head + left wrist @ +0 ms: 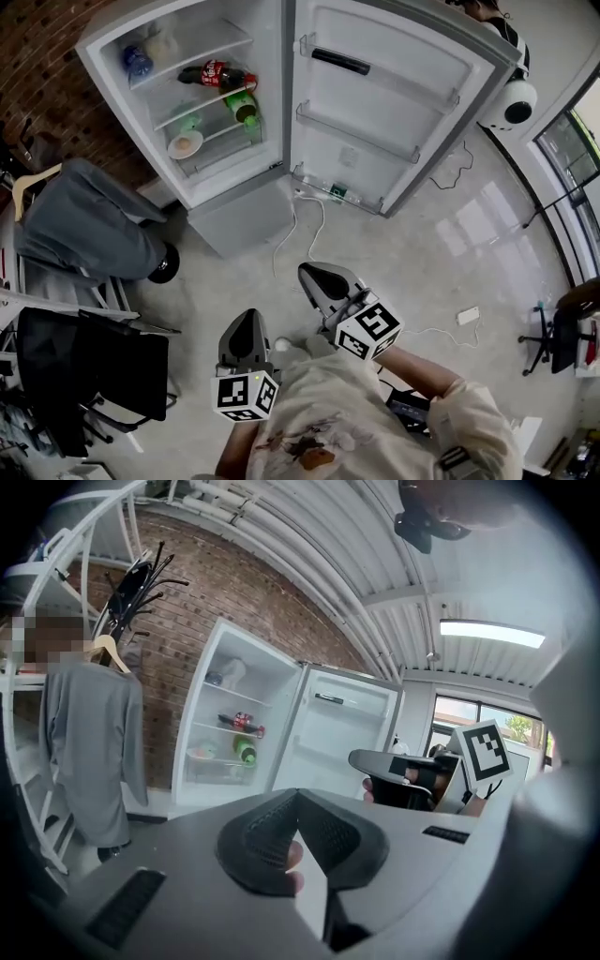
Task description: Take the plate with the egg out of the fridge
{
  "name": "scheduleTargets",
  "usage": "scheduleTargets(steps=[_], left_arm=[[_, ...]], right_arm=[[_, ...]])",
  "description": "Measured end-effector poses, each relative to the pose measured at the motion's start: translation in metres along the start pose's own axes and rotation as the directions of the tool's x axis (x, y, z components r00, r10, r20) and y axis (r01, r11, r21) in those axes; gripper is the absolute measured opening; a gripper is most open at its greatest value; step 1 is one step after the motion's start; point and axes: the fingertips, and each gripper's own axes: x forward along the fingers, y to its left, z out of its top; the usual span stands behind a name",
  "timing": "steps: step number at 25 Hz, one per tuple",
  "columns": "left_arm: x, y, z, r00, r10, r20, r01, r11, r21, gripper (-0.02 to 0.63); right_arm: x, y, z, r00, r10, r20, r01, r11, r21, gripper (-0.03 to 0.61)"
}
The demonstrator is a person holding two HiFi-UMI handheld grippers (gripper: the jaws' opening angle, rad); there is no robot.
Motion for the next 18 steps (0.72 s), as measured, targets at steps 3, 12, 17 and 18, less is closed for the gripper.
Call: scheduleTargets(steps=[3, 12, 17, 18], left_arm=[[0.0, 0.013, 0.0, 1.0, -0.011, -0.002, 0.01, 1.0, -0.009, 0.008], [0.007, 0.039, 0.017, 1.0, -0.003, 0.031, 0.003, 1.0, -0.003, 0.008], [0.011, 0.052, 0.016, 0.999, 0.021, 0.031, -0.02, 1.0, -0.013, 0.008], [0.013, 0.056, 0.017, 0.999, 0.027, 0.03, -0.026, 1.0, -0.014, 0.008]], right_arm=[[0.005, 0.007, 0.001, 1.0, -0.017, 0.013, 0.017, 1.0, -0.006, 0.008], [0.02, 0.014, -0.006, 1.0, -0.012, -0.019, 0.012, 1.0, -0.012, 0.008], [0.032, 0.016, -0.01, 1.0, 0.009, -0.023, -0.009, 1.0, -0.01, 0.008], [0.036, 0.014, -0.01, 1.0, 0.011, -0.021, -0.011, 1.0, -0.006, 0.008]])
